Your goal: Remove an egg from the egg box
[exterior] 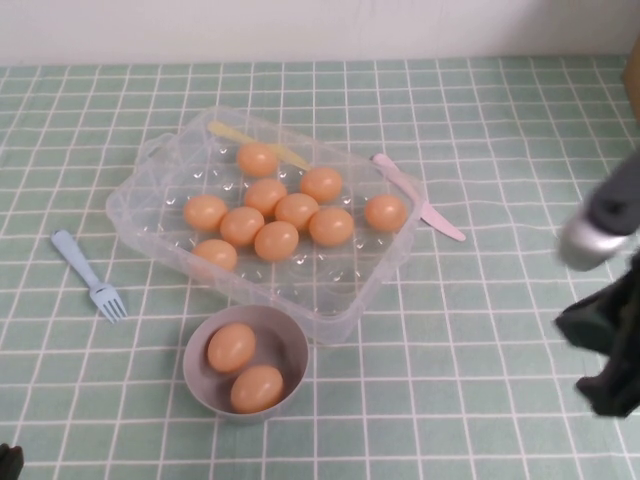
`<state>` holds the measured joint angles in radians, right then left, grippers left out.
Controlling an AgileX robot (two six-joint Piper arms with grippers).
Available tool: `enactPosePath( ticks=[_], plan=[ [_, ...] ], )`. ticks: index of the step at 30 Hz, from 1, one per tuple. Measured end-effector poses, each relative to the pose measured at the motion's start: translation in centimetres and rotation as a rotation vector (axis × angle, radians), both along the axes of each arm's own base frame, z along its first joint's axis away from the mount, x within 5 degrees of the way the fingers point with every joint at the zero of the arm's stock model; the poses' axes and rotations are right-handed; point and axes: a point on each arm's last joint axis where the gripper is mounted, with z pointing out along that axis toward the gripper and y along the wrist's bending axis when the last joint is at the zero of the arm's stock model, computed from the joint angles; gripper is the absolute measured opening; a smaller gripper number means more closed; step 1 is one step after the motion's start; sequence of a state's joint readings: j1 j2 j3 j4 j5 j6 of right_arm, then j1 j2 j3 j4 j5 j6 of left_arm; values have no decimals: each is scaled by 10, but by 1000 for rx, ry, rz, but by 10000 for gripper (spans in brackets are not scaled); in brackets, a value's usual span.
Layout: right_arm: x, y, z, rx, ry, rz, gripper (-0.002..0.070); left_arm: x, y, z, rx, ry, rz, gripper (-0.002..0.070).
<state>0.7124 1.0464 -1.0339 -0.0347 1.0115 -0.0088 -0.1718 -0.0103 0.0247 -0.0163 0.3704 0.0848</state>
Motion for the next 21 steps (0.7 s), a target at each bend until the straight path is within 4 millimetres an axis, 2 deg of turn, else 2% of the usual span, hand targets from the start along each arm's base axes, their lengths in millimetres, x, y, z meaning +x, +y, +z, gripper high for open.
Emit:
enactPosePath(
  ticks=[3,6,10,13,17,21],
  plan=[
    [2,-28,-21,90,-96,-126,-17,0,0,0,0,0,0,-3],
    [-6,-56,-59,139,-188,-241,-17,0,0,0,0,0,0,-3],
    [-26,-88,-103,199,-354,-386,-17,0,0,0,0,0,0,-3],
    [-45,-105,-132,242,-489,-479,-17,0,0,0,0,0,0,-3],
    [-62,-117,-154,285,-644,-571,-17,0,0,0,0,0,0,-3],
    [-77,-123,-159,320,-785,-610,-17,0,0,0,0,0,0,-3]
  ],
)
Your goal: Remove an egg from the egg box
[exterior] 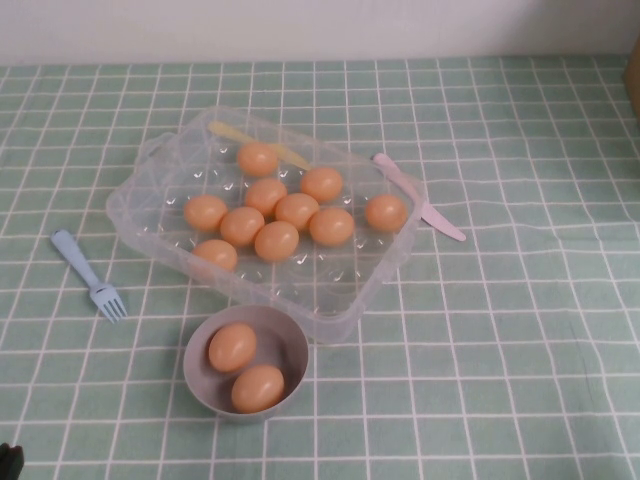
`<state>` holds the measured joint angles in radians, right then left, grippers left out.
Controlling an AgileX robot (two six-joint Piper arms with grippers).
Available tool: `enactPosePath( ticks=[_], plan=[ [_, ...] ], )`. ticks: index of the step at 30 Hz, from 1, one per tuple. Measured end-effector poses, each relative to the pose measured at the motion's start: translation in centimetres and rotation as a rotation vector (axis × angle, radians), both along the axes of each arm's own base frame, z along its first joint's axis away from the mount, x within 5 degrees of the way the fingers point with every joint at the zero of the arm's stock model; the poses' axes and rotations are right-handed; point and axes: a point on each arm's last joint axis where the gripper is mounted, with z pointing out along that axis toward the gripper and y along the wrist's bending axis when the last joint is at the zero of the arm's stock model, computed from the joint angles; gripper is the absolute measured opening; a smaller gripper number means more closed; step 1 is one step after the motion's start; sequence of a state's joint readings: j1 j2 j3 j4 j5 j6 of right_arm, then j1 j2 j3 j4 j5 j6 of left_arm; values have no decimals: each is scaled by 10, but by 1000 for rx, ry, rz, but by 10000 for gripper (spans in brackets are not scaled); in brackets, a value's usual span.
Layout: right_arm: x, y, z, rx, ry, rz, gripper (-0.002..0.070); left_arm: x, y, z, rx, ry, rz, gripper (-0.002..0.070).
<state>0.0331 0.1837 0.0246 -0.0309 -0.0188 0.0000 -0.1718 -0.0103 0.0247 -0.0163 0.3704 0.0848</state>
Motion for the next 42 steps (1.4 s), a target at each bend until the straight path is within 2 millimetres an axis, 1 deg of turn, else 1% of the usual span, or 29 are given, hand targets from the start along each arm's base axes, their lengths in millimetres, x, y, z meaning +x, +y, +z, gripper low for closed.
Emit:
enactPosePath(
  ticks=[3,7,17,20,25,29,42],
  plan=[
    [-8,-1,2,7,-45,-4,-17,0,0,0,0,0,0,-3],
    [-14,-1,0,15,-57,-5,-17,0,0,0,0,0,0,-3],
    [-15,0,-4,65,-14,-3,-17,0,0,0,0,0,0,-3],
    [-15,1,-8,83,32,9,-17,0,0,0,0,0,0,-3],
    [-17,6,-15,-9,109,66,-17,0,0,0,0,0,0,-3],
    [-19,8,-22,-13,180,91,-17,0,0,0,0,0,0,-3],
    [-19,8,-23,-6,191,96,-17,0,0,0,0,0,0,-3]
  ],
)
